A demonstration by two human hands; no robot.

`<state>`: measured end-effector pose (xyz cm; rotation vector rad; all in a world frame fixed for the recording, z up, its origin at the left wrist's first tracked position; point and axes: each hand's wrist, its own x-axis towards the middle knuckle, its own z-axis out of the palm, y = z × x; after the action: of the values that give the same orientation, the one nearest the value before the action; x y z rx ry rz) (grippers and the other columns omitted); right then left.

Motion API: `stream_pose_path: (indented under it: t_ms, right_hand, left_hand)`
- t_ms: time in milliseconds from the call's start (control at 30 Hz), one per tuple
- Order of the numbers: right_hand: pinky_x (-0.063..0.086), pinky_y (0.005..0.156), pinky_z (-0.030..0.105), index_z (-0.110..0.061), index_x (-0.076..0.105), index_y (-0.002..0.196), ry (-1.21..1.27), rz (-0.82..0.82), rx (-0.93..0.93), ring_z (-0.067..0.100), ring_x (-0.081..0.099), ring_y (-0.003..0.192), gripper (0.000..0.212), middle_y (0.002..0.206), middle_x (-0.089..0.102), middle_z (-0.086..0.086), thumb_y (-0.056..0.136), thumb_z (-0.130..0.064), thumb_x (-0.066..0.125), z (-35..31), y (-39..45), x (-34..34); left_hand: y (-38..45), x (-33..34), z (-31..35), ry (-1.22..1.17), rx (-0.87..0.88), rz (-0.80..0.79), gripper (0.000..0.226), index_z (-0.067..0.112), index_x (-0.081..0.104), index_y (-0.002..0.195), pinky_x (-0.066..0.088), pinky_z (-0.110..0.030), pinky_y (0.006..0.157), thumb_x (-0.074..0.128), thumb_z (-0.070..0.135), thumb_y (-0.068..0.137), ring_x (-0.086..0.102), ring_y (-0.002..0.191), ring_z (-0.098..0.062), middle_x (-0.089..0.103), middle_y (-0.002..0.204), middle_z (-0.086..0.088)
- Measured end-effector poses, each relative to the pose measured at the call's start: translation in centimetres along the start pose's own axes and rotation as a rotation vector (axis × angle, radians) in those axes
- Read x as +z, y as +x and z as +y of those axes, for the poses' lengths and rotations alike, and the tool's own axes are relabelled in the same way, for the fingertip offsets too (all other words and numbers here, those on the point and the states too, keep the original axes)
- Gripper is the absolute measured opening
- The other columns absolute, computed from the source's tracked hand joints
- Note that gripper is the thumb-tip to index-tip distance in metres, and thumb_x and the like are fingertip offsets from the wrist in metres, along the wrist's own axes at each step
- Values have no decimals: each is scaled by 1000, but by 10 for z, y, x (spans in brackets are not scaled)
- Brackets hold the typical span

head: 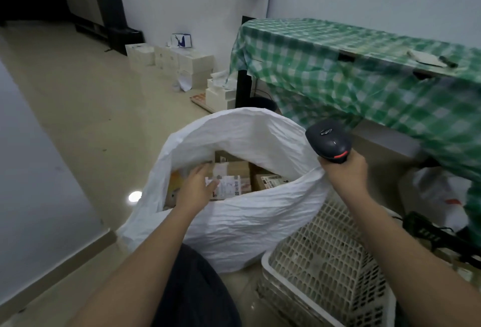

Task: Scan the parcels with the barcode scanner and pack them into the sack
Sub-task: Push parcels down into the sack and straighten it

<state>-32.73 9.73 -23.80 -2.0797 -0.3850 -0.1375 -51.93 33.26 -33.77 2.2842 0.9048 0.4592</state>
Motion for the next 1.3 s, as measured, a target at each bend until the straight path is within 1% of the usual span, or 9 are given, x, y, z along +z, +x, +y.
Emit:
stream_pose_path:
  t_ms: [133, 267, 333, 400, 567, 733, 1033, 1200, 1300]
  right_hand:
    - [40, 70, 31, -9, 66, 90, 0, -6, 16, 31, 63, 90, 17, 88, 67, 15, 78, -17, 74, 1, -2, 11]
    - [36, 66, 30, -5, 64, 87, 5, 9, 11, 23, 54, 78, 13, 74, 56, 6, 79, -11, 72, -1, -10, 18]
    - [35, 65, 31, -2, 62, 86, -7, 0, -6, 24, 53, 75, 12, 72, 55, 6, 80, -9, 70, -1, -15, 21]
    - [36, 65, 31, -4, 61, 84, -25, -18, -17, 27, 54, 77, 10, 74, 56, 7, 81, -9, 69, -1, -20, 25]
    - [35, 68, 33, -6, 61, 89, -200, -131, -61, 39, 58, 89, 16, 91, 65, 20, 82, -17, 70, 3, -37, 35]
    - [35, 67, 33, -5, 60, 86, -296, -210, -95, 35, 56, 82, 15, 92, 65, 22, 83, -17, 68, 4, -53, 30]
    - [38, 65, 34, -6, 61, 90, -244, -111, -79, 35, 58, 86, 16, 89, 65, 15, 84, -18, 71, 23, -58, -37]
    - [47, 67, 38, -13, 63, 107, -463, -193, -110, 36, 61, 89, 22, 98, 69, 13, 88, -23, 67, 68, -70, -106]
    - [41, 64, 36, -13, 62, 107, -641, -207, -144, 36, 62, 90, 20, 100, 69, 12, 89, -22, 63, 110, -78, -147]
  left_hand:
    - [-7, 0, 3, -217, 60, -129, 52, 15, 42, 144, 34, -31, 109, 57, 23, 96, 41, 134, -19, 46, 144, 0]
    - [-18, -9, -19, -295, 51, 225, 22, 16, 67, 115, 51, -30, 86, 58, 20, 95, 61, 100, -11, 66, 109, 7]
    - [-27, -16, -39, -334, -19, 399, 13, 18, 68, 103, 54, -33, 77, 60, 21, 94, 64, 89, -12, 67, 98, 4]
    - [-36, -22, -59, -354, -102, 432, 8, 16, 66, 98, 51, -31, 73, 63, 20, 91, 64, 86, -15, 67, 95, 1]
    - [-53, -14, -107, -227, -245, 99, 30, 14, 67, 109, 46, -32, 85, 66, 36, 88, 60, 100, -18, 66, 111, -2]
    - [-64, -4, -87, -332, -164, -57, 35, 15, 64, 122, 36, -25, 96, 63, 33, 92, 51, 121, -16, 59, 128, 2]
    - [-58, -2, 60, -299, 237, -48, 27, 21, 66, 115, 50, -31, 87, 58, 35, 94, 59, 98, -9, 64, 108, 8]
    - [-85, 41, 132, -245, 398, -89, 19, 17, 69, 94, 51, -34, 74, 61, 34, 93, 59, 79, -11, 63, 90, 3]
    - [-103, 76, 168, -230, 463, -202, 17, 17, 68, 95, 52, -35, 73, 60, 32, 93, 60, 77, -11, 65, 89, 2]
